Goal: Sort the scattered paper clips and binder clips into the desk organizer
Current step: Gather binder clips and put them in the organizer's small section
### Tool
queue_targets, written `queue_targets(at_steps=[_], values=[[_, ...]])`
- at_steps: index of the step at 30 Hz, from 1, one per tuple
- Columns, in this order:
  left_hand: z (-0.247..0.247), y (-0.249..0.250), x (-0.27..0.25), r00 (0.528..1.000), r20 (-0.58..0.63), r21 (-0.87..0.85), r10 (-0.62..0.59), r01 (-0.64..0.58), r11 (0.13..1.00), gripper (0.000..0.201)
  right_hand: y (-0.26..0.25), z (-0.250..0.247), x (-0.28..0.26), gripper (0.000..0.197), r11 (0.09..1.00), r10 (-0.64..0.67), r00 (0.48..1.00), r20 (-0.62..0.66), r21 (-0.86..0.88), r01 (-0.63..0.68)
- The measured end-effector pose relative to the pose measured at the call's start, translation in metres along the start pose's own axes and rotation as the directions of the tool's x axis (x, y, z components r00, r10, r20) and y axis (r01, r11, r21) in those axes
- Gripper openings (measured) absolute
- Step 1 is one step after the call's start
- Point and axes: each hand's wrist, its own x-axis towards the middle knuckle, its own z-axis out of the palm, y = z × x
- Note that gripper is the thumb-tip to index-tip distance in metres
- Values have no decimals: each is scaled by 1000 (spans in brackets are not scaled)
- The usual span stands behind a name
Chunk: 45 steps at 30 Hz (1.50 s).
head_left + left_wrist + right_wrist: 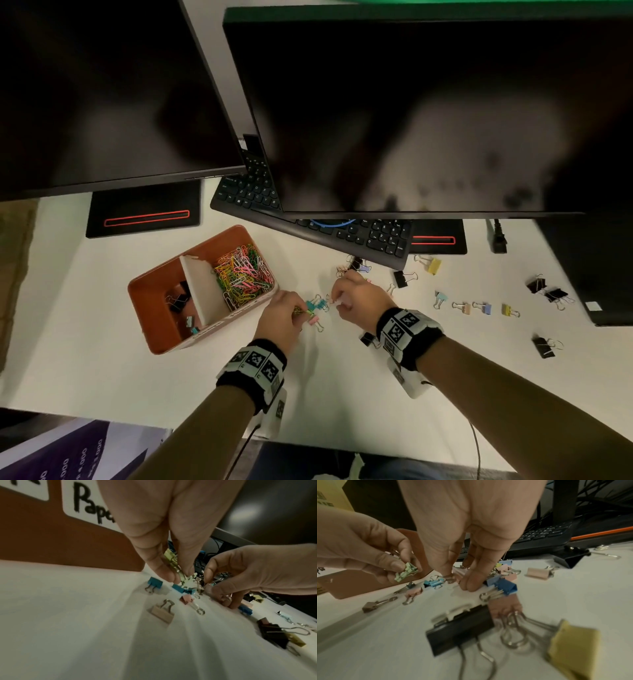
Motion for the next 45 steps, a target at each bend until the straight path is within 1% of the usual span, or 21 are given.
queue_targets(at_steps=[4, 8, 10, 12, 15, 17, 19, 22, 24, 27, 29, 31, 33, 35, 37, 39, 41, 43, 45], values=[[-10, 8, -8, 993, -46, -12, 108, -108, 994, 8, 1, -3, -3, 21, 999, -18, 999, -35, 43, 19], [-28, 16, -18, 966, -105, -27, 235, -239, 971, 9, -1, -7, -8, 22, 994, -50, 996, -73, 89, 57], [-40, 20, -24, 952, -135, -40, 274, -282, 959, 10, -4, -9, -12, 22, 990, -78, 991, -105, 111, 90], [-55, 24, -30, 946, -164, -40, 281, -291, 956, 8, -10, -13, -15, 22, 982, -124, 983, -133, 126, 141], [-84, 21, -38, 942, -229, -37, 247, -262, 964, 9, -31, -23, -19, 21, 965, -214, 964, -160, 118, 234], [-106, 14, -43, 931, -287, -26, 226, -243, 970, 12, -54, -30, -18, 21, 946, -281, 946, -164, 120, 302], [-128, 1, -46, 926, -319, -2, 205, -216, 976, 16, -84, -35, -13, 23, 919, -346, 926, -153, 146, 367], [-155, -23, -48, 925, -350, 84, 148, -126, 988, 21, -133, -35, 2, 26, 877, -446, 885, -133, 131, 462], [-171, -39, -51, 917, -383, 90, 113, -85, 992, 19, -168, -29, 15, 26, 857, -489, 867, -94, 135, 498], [-181, -62, -50, 912, -408, 53, 39, -19, 998, 14, -208, -10, 35, 27, 834, -537, 843, -24, 139, 535], [-184, -74, -49, 922, -386, -37, -42, 30, 999, 12, -222, 4, 46, 30, 834, -538, 843, 23, 155, 529], [-186, -77, -49, 934, -342, -123, -106, 68, 990, 23, -226, 16, 52, 37, 840, -536, 841, 74, 143, 523], [-189, -74, -51, 937, -327, -139, -124, 83, 987, 31, -224, 19, 51, 45, 840, -539, 836, 100, 141, 524], [-190, -67, -53, 935, -340, -149, -97, 48, 988, 29, -212, 12, 46, 44, 843, -532, 843, 82, 140, 519], [-187, -54, -54, 940, -340, -115, -21, -19, 993, 24, -189, 1, 37, 40, 864, -497, 867, 28, 110, 491], [-174, -35, -54, 952, -297, -29, 76, -89, 996, 22, -156, -10, 27, 35, 892, -446, 894, -36, 61, 447], [-152, -15, -52, 966, -218, 6, 139, -142, 990, 20, -119, -18, 17, 31, 923, -384, 922, -59, 11, 385], [-122, 0, -49, 980, -91, 5, 176, -176, 984, 20, -81, -23, 5, 32, 956, -289, 956, -41, -57, 287], [-87, 5, -43, 985, 55, 21, 161, -163, 986, 20, -48, -26, -8, 34, 973, -199, 980, -27, -126, 194]])
